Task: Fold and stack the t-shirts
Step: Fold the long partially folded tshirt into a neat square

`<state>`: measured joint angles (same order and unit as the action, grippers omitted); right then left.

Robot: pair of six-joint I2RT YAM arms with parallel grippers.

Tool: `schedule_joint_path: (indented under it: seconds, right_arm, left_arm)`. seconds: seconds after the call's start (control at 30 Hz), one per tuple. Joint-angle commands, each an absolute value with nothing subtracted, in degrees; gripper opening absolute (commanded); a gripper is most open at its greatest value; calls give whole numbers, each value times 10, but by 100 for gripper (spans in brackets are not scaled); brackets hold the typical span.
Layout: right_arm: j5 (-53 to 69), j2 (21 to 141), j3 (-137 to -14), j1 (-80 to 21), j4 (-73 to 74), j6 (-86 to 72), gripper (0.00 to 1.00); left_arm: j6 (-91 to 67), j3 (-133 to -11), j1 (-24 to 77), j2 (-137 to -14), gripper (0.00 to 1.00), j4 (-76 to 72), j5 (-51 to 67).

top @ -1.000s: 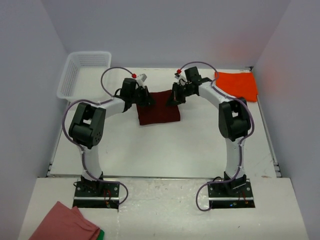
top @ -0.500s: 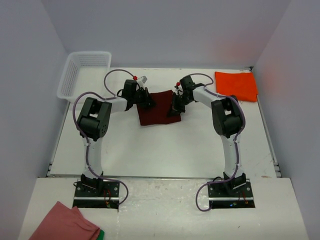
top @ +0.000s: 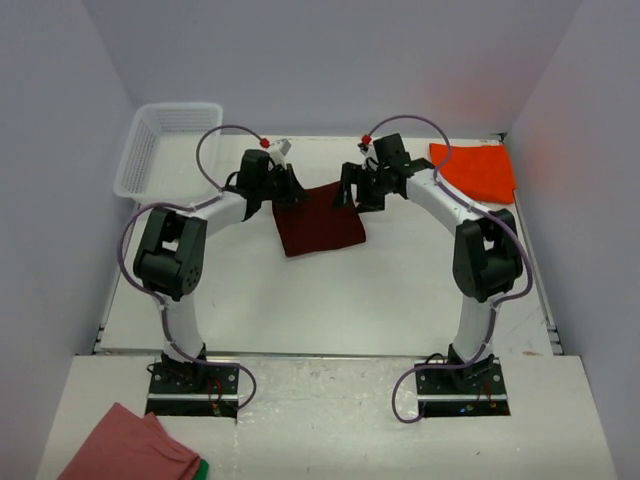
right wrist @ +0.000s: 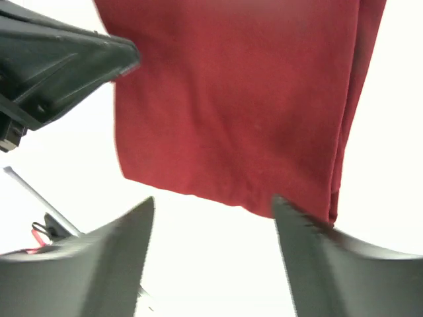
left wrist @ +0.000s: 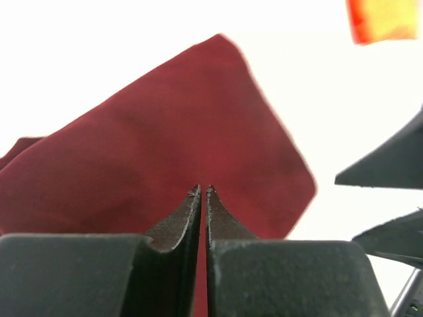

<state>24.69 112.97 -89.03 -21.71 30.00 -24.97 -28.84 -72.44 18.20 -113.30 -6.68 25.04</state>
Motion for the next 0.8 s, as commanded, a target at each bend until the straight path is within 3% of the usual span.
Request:
schedule_joint_path:
  seconds: [0.0, 0.03, 0.07, 0.23, 0.43, 0.77]
  right_arm:
    - [206, 1077, -937, -215, 305, -225, 84]
    - [194, 1086, -954, -215, 345, -224, 92]
    - [183, 1118, -975, -214, 366, -222, 94]
    - [123, 1225, -1121, -198, 505, -185, 95]
    - [198, 1172, -1038, -176, 418, -182, 95]
    - [161, 1143, -1006, -167, 410, -184, 95]
  left_arm:
    - [-264, -740, 210, -1051, 6, -50, 230]
    - [-267, -743, 214, -1046, 6, -47, 231]
    - [-272, -744, 220, -1043, 7, -43, 235]
    - [-289, -751, 254, -1063, 8, -40, 242]
    - [-292, -742, 277, -1109, 7, -46, 225]
    - [-296, -684, 300, -1134, 7, -81, 223]
